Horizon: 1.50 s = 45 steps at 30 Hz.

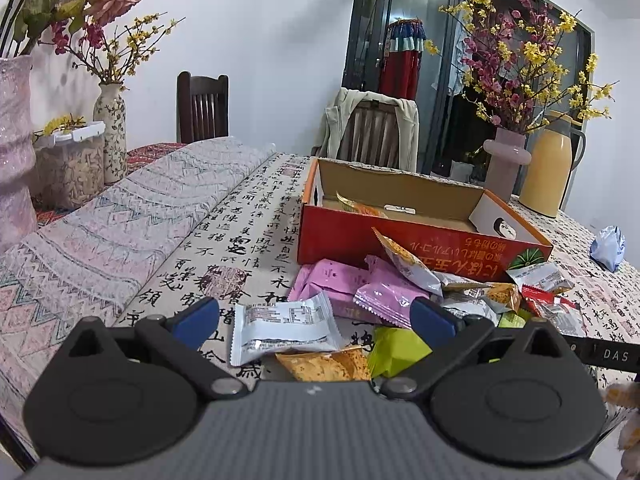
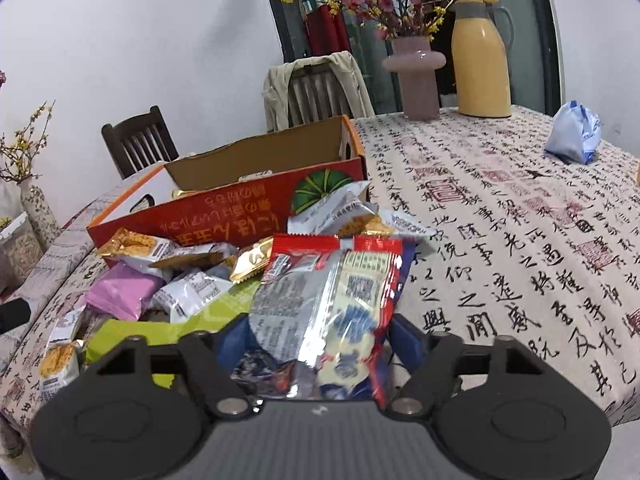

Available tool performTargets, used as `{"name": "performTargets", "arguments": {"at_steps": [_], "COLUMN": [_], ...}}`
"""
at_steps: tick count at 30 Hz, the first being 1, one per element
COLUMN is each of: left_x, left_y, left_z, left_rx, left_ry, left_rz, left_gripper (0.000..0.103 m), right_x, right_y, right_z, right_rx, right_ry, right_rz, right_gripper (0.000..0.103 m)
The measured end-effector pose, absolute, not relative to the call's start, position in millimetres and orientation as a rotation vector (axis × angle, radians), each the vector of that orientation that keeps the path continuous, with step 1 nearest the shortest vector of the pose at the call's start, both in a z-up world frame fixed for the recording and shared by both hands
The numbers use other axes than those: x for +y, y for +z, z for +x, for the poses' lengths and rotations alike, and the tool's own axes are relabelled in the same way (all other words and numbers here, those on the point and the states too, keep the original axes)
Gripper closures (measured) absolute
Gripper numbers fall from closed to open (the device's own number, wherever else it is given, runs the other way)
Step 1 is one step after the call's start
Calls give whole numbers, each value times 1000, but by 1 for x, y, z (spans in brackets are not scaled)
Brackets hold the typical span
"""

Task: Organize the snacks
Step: 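Grasp the red-and-silver foil bag with the right tool while the left tool returns to the pile, then grasp the white oat cracker packet with the left tool while the right tool holds the foil bag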

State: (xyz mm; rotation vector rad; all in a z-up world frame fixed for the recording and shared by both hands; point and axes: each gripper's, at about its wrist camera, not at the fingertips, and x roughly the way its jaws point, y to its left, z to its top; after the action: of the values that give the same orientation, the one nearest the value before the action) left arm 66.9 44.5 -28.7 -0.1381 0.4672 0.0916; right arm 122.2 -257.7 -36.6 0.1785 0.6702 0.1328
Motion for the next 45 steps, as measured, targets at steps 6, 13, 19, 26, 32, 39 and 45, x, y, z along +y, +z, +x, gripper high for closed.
{"name": "performTargets", "arguments": {"at_steps": [6, 13, 19, 26, 32, 39, 45], "left_x": [47, 48, 36, 30, 25, 27, 26], "left_y": [-29, -38, -52, -61, -63, -55, -40], "left_z": [70, 79, 85, 90, 87, 79, 69], "left_rx": [492, 597, 681, 734, 729, 678, 601], "left_ry": [99, 108, 144, 155, 133, 103, 75], "left_rz": [-155, -177, -133, -116, -102, -112, -110], "left_gripper": [0, 0, 0, 28, 59, 60, 60], "right_x": [-263, -271, -277, -278, -276, -275, -274], "right_y": [-30, -17, -20, -21, -21, -19, -16], "right_z": [113, 92, 85, 80, 78, 74, 72], "right_rx": [617, 521, 516, 517, 515, 508, 496], "right_ry": [150, 171, 175, 188, 199, 203, 207], "right_rz": [185, 166, 172, 171, 166, 160, 154], "right_gripper": [44, 44, 44, 44, 44, 44, 44]}}
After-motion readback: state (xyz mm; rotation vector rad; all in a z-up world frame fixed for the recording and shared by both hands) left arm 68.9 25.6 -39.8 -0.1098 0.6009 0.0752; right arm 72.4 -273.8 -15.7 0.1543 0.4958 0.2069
